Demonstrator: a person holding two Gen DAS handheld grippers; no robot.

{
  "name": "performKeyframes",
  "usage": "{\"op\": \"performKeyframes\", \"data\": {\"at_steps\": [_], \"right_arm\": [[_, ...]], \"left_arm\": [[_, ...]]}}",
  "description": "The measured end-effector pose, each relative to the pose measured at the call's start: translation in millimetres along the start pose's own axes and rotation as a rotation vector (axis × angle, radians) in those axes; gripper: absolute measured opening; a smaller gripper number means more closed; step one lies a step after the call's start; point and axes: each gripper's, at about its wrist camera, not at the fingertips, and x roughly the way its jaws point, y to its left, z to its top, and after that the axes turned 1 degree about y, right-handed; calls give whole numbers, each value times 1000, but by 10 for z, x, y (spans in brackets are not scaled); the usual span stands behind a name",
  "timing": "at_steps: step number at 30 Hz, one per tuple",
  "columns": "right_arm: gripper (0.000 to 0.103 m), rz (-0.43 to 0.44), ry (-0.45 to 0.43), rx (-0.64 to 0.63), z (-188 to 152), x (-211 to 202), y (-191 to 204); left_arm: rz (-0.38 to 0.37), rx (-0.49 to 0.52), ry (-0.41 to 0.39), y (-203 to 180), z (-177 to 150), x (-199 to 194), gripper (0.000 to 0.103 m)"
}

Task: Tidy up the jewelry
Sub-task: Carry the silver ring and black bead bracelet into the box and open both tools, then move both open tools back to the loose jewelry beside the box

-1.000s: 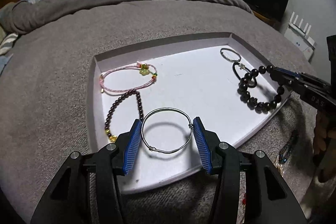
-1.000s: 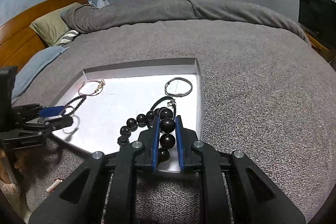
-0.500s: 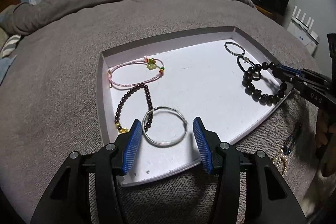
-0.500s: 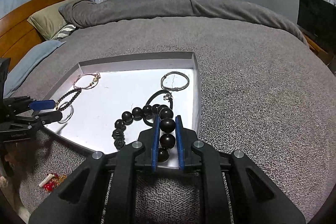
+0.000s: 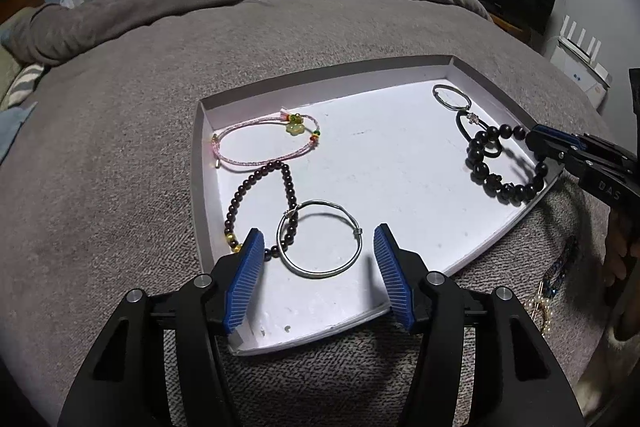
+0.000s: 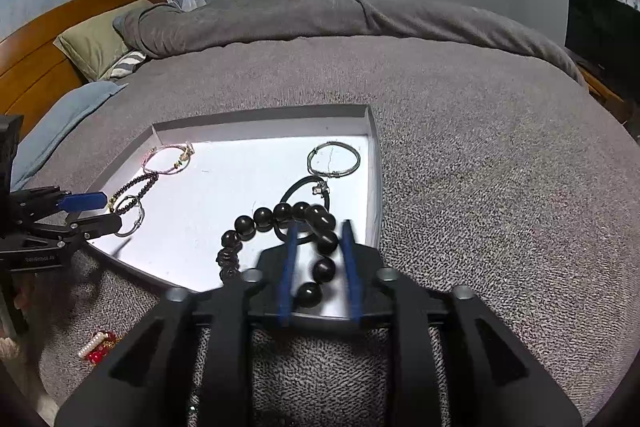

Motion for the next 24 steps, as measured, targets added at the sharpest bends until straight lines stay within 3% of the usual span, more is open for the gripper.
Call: {"op": "performKeyframes", "data": {"at_steps": [1,5,8,10,14,18,24], "right_arm": [[39,3,-10,1,1,-16,-2],[41,-6,-26,-9,1,-54,-1],[50,2,-43,-16,-4,-87,13],[57,-3,-62,-28,-9,-118,36],[68,-19,-89,-43,-14,-160,67],[96,-20,-136,-34,-17,-228,78],[98,-120,-226,-41,-136,-418,84]], "left_arm": [[0,1,-3,-3,-4,-5,59],[3,5,-37,-35,-18,-53,61],[13,10,-80,-65,-27,-120,62],[15,5,-100,-69,-29,-152,75],[48,-18,-170,-53,-49,-253,79],[79,-55,-236,-9,-97,-338,89],[130,-103,-306,25,-216,-477,94]]}}
